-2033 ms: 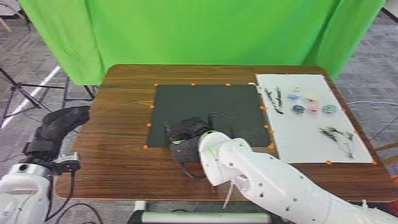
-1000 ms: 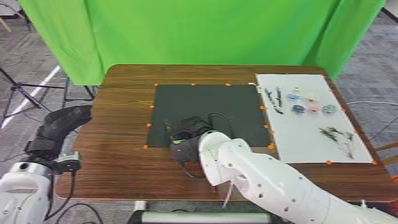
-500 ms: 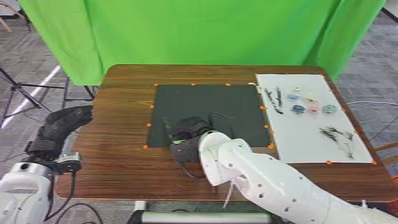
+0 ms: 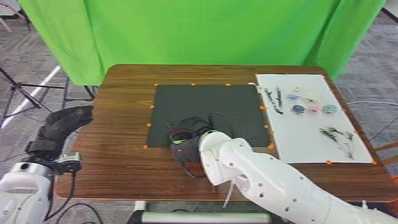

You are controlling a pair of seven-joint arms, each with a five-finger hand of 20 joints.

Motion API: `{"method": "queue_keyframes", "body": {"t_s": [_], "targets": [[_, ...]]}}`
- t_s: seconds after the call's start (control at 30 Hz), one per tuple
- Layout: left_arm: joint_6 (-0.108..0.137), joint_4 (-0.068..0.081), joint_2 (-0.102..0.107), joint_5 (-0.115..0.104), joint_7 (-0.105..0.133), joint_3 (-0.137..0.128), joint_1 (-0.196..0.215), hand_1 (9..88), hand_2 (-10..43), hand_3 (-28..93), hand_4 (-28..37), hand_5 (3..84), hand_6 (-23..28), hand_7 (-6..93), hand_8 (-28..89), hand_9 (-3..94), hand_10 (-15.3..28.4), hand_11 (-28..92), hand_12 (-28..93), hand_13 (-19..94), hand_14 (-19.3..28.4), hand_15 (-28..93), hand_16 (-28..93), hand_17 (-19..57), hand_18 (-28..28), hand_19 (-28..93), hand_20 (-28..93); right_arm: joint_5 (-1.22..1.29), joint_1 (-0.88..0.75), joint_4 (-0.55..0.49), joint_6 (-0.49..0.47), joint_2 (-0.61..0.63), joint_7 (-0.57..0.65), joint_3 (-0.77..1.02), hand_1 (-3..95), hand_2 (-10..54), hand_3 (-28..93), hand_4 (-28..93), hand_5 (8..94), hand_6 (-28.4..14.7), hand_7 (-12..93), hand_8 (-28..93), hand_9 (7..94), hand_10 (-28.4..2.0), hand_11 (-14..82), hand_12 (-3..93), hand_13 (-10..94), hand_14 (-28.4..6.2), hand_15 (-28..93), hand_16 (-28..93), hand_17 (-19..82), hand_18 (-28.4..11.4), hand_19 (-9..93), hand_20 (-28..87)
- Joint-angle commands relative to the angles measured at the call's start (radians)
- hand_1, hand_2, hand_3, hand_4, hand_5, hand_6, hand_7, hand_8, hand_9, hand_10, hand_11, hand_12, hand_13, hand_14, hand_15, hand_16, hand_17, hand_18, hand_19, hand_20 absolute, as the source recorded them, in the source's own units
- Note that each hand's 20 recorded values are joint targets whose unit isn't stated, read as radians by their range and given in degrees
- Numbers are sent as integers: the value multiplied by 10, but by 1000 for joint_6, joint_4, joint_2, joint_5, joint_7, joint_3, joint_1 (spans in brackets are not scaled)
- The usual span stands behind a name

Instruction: Arrange flowers

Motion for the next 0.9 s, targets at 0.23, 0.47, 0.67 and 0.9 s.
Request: {"method": "queue_keyframes", "body": {"t_s": [0.23,0.47,0.67,0.9], "targets": [[-14,-4,-9,9,-11,-4,-2,314,43,594,-203,436,60,170,-66,408,159,189,96,352,193,184,-44,86,135,114,128,19,-34,0,-53,2,36,7,589,-95,460,13,579,-69,543,134,921,-109,179,317,937,23,666,269,686,-114,913,394],[-13,-5,-8,7,-11,-4,-1,315,42,594,-202,436,60,169,-66,408,159,190,96,352,193,186,-45,86,135,114,128,49,-33,-5,-51,9,21,7,564,-95,427,27,579,-71,527,136,906,-120,213,272,937,22,658,279,685,-114,912,395],[-13,-3,-7,7,-11,-3,-3,315,42,593,-202,436,60,170,-67,407,158,189,96,352,192,186,-45,86,135,114,128,77,-34,-12,-63,9,8,10,443,-95,555,-43,610,-80,451,94,898,-128,236,215,937,19,650,279,682,-115,913,389],[-12,-4,-6,7,-9,2,-5,315,42,591,-202,435,60,170,-66,407,157,190,96,352,193,186,-45,86,135,114,128,60,-25,-7,-60,16,2,7,397,-95,591,-63,629,-84,453,-124,896,-128,231,213,937,14,643,279,678,-121,915,385]]}}
